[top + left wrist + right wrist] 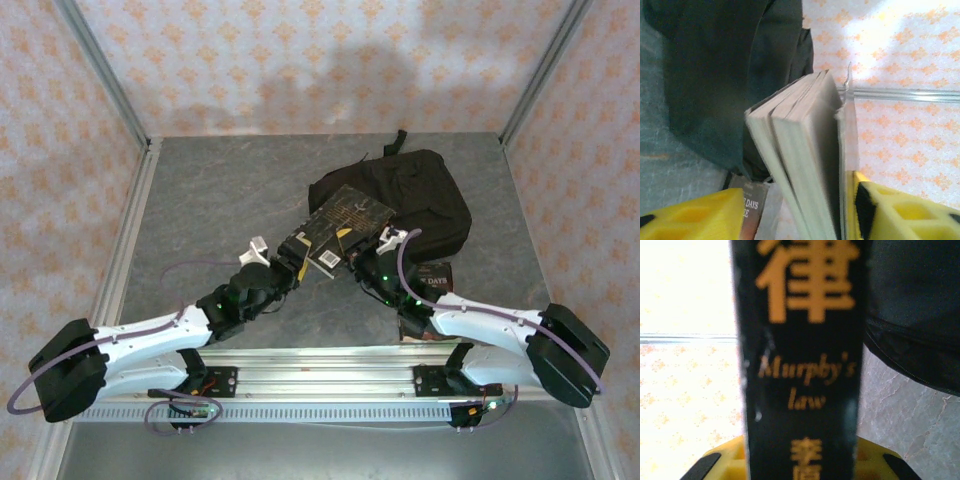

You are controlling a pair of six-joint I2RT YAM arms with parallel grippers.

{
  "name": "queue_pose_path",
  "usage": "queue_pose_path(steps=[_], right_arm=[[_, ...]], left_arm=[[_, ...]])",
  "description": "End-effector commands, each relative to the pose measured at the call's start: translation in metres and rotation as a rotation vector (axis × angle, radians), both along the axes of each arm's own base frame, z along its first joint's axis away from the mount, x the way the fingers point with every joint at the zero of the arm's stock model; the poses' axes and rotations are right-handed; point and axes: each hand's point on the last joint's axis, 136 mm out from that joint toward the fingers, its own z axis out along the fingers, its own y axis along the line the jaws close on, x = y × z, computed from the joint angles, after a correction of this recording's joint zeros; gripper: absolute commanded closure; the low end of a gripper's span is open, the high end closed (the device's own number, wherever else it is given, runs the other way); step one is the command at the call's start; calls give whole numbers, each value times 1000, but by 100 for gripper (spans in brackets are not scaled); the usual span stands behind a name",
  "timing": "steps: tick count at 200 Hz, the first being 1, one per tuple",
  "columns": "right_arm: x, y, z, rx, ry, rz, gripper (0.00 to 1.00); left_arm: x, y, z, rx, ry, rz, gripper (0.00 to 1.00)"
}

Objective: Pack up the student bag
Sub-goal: Rotate the book.

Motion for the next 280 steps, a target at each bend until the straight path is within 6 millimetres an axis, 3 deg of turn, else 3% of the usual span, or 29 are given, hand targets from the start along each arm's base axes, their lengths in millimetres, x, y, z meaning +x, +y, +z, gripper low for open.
queue_pose_path(steps=[1, 28, 80, 114, 147, 176, 189, 192, 208, 220, 251, 280], right_arm=[[1, 5, 44, 140, -76, -7, 100], [-3, 11, 40, 142, -61, 15, 100], [-3, 14, 40, 142, -58, 22, 100], [-3, 18, 35, 131, -50, 32, 100], [-1, 20, 27, 114, -37, 34, 100], [-2, 17, 18, 56, -27, 24, 100], [-1, 12, 6, -13, -4, 5, 87], [-2, 8, 12, -14, -14, -3, 82], [-2, -8, 6, -108, -3, -50, 51], [-3, -19, 8, -181, -19, -76, 37], [-4, -48, 22, -491, -68, -122, 22], [2, -56, 31, -735, -109, -97, 25]], left_arm=[[9, 16, 28, 22, -84, 99, 46], [14, 17, 29, 19, -83, 115, 53], [18, -12, 32, -43, -86, 25, 60], [19, -17, 34, -47, -93, 10, 66], [18, -18, 39, -42, -113, -6, 79], [17, -14, 41, -44, -115, -13, 97], [17, -5, 39, -28, -104, -1, 100], [16, -2, 39, -22, -101, 3, 100], [13, 20, 35, 35, -75, 42, 100], [10, 38, 36, 67, -78, 73, 100], [-8, 87, 47, 282, -79, 129, 100], [-27, 118, 52, 428, -81, 151, 100]])
